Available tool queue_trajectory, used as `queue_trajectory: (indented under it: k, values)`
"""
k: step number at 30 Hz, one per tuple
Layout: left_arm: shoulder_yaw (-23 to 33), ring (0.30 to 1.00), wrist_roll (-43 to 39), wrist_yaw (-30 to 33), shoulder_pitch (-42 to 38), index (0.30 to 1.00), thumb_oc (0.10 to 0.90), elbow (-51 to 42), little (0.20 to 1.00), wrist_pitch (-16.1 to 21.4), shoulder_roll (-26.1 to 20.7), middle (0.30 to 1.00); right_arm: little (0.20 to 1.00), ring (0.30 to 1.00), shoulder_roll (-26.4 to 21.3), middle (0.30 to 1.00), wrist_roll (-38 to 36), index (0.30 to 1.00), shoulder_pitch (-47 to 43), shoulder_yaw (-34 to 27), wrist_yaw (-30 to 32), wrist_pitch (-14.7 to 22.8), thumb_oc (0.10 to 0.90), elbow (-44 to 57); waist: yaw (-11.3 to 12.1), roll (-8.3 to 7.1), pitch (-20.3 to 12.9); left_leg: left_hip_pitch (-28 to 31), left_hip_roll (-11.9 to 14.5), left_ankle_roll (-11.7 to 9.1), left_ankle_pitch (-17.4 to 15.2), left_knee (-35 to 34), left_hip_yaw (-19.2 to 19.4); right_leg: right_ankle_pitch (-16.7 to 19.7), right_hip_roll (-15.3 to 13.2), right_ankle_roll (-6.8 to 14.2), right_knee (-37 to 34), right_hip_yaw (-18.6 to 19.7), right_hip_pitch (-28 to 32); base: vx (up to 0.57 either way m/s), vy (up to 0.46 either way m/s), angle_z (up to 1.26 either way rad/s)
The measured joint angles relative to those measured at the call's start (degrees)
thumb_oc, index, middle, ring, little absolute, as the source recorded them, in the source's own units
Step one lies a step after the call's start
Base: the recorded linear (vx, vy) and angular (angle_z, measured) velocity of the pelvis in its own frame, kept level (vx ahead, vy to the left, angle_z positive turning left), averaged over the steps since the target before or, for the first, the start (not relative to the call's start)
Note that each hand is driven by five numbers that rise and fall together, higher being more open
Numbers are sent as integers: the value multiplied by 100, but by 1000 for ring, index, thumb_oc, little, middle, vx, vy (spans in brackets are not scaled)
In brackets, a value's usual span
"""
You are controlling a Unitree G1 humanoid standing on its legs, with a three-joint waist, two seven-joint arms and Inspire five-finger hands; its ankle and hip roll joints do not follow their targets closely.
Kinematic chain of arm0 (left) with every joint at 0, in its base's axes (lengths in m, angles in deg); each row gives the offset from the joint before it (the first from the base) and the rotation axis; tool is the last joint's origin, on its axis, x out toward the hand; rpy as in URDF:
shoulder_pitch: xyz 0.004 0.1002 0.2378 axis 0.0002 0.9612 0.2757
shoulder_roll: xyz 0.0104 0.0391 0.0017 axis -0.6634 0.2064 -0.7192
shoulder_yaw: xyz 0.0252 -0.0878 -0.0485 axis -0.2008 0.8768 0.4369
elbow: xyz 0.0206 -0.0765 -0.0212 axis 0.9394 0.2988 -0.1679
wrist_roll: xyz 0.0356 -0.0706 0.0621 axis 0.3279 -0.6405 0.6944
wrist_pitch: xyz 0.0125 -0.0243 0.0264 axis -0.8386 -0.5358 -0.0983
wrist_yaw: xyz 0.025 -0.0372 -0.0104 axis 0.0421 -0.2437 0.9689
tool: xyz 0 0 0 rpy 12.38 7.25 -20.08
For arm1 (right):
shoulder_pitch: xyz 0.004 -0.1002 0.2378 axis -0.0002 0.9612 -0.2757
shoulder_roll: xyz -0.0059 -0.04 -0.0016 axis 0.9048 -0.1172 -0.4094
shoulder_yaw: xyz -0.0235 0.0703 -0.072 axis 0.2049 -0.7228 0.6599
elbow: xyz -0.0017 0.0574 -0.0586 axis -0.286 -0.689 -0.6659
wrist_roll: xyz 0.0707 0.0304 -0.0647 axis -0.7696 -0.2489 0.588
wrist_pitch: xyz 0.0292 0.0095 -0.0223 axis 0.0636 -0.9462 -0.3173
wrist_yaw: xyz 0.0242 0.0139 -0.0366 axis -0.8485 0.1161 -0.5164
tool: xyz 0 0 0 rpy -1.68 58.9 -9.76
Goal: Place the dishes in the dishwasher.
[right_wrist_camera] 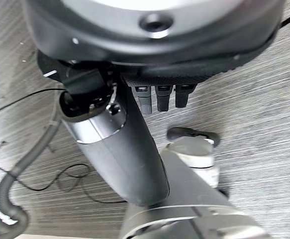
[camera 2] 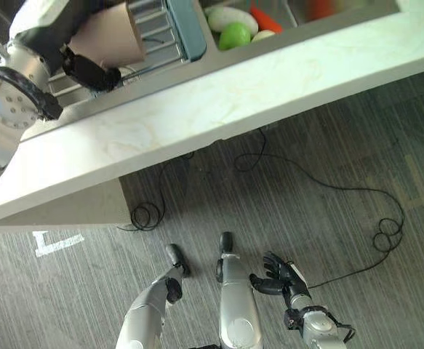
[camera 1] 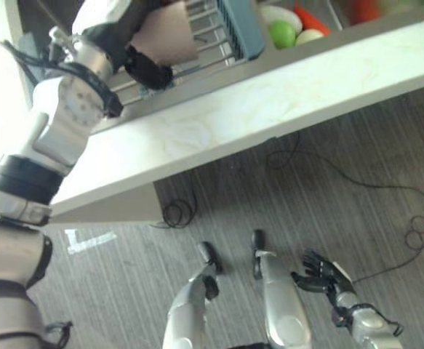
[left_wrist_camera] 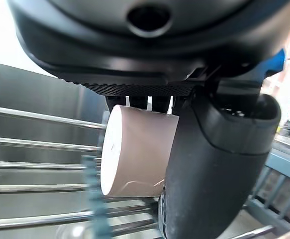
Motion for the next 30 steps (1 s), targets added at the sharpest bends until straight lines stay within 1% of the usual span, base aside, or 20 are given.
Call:
queue_trajectory:
  k: [4, 6, 8, 10, 12, 14, 16, 17, 19, 20, 21, 22, 23, 24, 25, 26, 27, 28, 29, 30]
  values:
    - [131, 300, -232, 36, 587, 300, 400, -10, 300, -56, -12, 300, 900, 900, 6, 900, 18, 900, 36, -2, -5, 25, 800, -38, 51, 30, -56, 319, -1, 2, -19, -54, -66, -40, 11, 21, -52, -57, 366, 29, -14, 8]
    - [382, 300, -227, 54, 1005, 300, 400, -18, 300, -64, -22, 300, 900, 900, 55, 900, 123, 900, 83, -13, -2, 23, 800, -41, 88, 38, -108, 589, 1, 4, -26, -149, -95, -73, 18, 17, -76, -128, 653, 44, -36, 5]
    - [516, 300, -244, 156, 1464, 300, 400, -100, 300, -54, -22, 300, 900, 900, 125, 900, 146, 900, 197, -16, -1, 26, 800, -64, 132, 81, -380, 658, 9, -12, -91, -162, -142, -200, 34, -5, -61, -158, 751, 46, -36, 4]
    - [830, 300, -438, 170, 1960, 300, 400, -600, 300, -8, -56, 300, 900, 900, 219, 900, 272, 900, 319, -113, -2, 34, 800, -130, 241, 126, -493, 767, 28, 27, -53, -158, -237, -244, 41, -9, -46, -276, 902, 30, -33, 23]
    - [931, 300, -446, 262, 2401, 300, 400, -1079, 300, 81, -124, 300, 900, 900, 240, 900, 363, 900, 357, -190, -2, 29, 800, -384, 446, 199, -634, 879, 17, 31, -49, -159, -433, -361, 22, 2, -33, -433, 1119, 33, -38, 61]
    - [1596, 300, -445, 582, 3585, 300, 400, -1763, 300, 126, -277, 300, 900, 900, 266, 900, 572, 900, 344, -180, -48, 24, 800, -584, 942, 325, -1016, 955, -53, -20, -17, -185, -707, -598, -76, -2, 69, -668, 1292, 22, 1, 70]
    - [2541, 300, -439, 910, 4695, 300, 400, -2213, 300, 177, -289, 300, 900, 900, 382, 900, 755, 900, 294, -207, -86, 8, 800, -797, 1199, 345, -1203, 1056, -82, -165, -119, -242, -802, -754, -215, -94, 101, -926, 1472, -32, 51, 74]
    - [2870, 300, -440, 1105, 5068, 300, 400, -2266, 300, 222, -292, 300, 900, 900, 506, 900, 801, 900, 264, -247, -79, -18, 800, -942, 1427, 361, -1387, 1009, 76, -224, -299, 103, -525, -817, -376, -151, 81, -1240, 1618, -56, 78, 118]
    - [3274, 300, -440, 1283, 5467, 300, 400, -2462, 300, 252, -288, 300, 900, 900, 506, 900, 895, 900, 464, -314, -59, -66, 800, -973, 1598, 390, -1687, 900, 557, -535, -514, 607, -203, -798, -546, -82, -89, -1856, 1909, -164, 112, 159]
    - [3348, 300, -444, 1387, 5465, 300, 400, -2481, 300, 271, -263, 300, 900, 900, 498, 900, 894, 900, 607, -412, -54, -101, 800, -946, 1577, 401, -1701, 968, 863, -650, -588, 690, 281, -749, -653, 39, -231, -2341, 2238, -250, 154, 224]
    - [3385, 300, -447, 1467, 5458, 300, 400, -2505, 300, 352, -249, 300, 900, 900, 558, 900, 882, 900, 745, -495, -24, -104, 800, -940, 1473, 426, -1819, 990, 1181, -674, -586, 813, 869, -703, -781, 116, -332, -2821, 2499, -231, 202, 242]
    - [3388, 300, -448, 1587, 5479, 300, 400, -2572, 300, 391, -248, 300, 900, 900, 538, 900, 868, 900, 900, -561, 23, -104, 800, -924, 1489, 379, -1945, 982, 1433, -676, -586, 907, 1386, -669, -944, 174, -327, -3099, 2564, -183, 255, 230]
    - [3400, 300, -451, 1714, 5533, 300, 400, -2601, 300, 482, -247, 300, 900, 900, 494, 900, 812, 900, 1013, -718, 104, -119, 800, -918, 1571, 435, -2048, 1039, 1610, -665, -587, 947, 1793, -560, -1144, 380, -316, -3384, 2704, -100, 298, 210]
    - [3393, 300, -451, 1772, 5562, 300, 400, -2606, 300, 543, -239, 300, 900, 900, 492, 900, 733, 900, 1028, -840, 191, -125, 800, -916, 1435, 455, -2052, 1112, 1533, -344, -547, 882, 1980, -488, -1329, 511, -283, -3378, 2891, -38, 393, 199]
    - [3388, 300, -452, 1801, 5672, 300, 400, -2615, 300, 564, -183, 300, 900, 900, 561, 900, 702, 900, 1015, -916, 258, -157, 800, -915, 1378, 316, -2018, 1160, 1102, -5, -545, 811, 1807, -278, -1571, 538, -311, -3028, 2961, -9, 439, 151]
    - [3440, 300, -441, 1794, 5801, 300, 400, -2609, 300, 553, -199, 300, 900, 900, 662, 900, 665, 900, 939, -952, 259, -154, 800, -916, 1473, 255, -2012, 1159, 980, 117, -627, 850, 1754, -398, -1545, 680, -390, -2695, 2930, 10, 437, 91]
    - [3595, 300, -437, 1787, 5962, 300, 400, -2603, 300, 576, -176, 300, 900, 900, 915, 900, 659, 900, 811, -1004, 227, -153, 800, -919, 1538, 90, -2008, 1098, 849, 158, -758, 950, 1660, -272, -1374, 591, -648, -2461, 2926, 37, 323, 53]
    - [3696, 300, -433, 1778, 6119, 300, 400, -2576, 300, 587, -14, 300, 900, 900, 1116, 900, 627, 900, 718, -1009, 186, -156, 800, -953, 1583, -22, -2012, 1047, 679, 267, -920, 1078, 1556, -142, -1474, 648, -796, -2457, 3027, 42, 335, 54]
    - [3713, 300, -431, 1760, 6290, 300, 400, -2578, 300, 582, 34, 300, 900, 900, 1208, 900, 606, 900, 631, -1016, 181, -159, 800, -948, 1668, -27, -2017, 979, 602, 338, -1045, 1174, 1507, 27, -1495, 592, -897, -2409, 3061, 61, 420, 41]
    - [3841, 300, -420, 1624, 6585, 300, 400, -2557, 300, 599, 96, 300, 900, 900, 1393, 900, 543, 900, 473, -1042, 179, -168, 800, -927, 1865, -51, -2023, 876, 473, 471, -1303, 1384, 1484, 336, -1532, 539, -1098, -2322, 3112, 79, 482, 35]
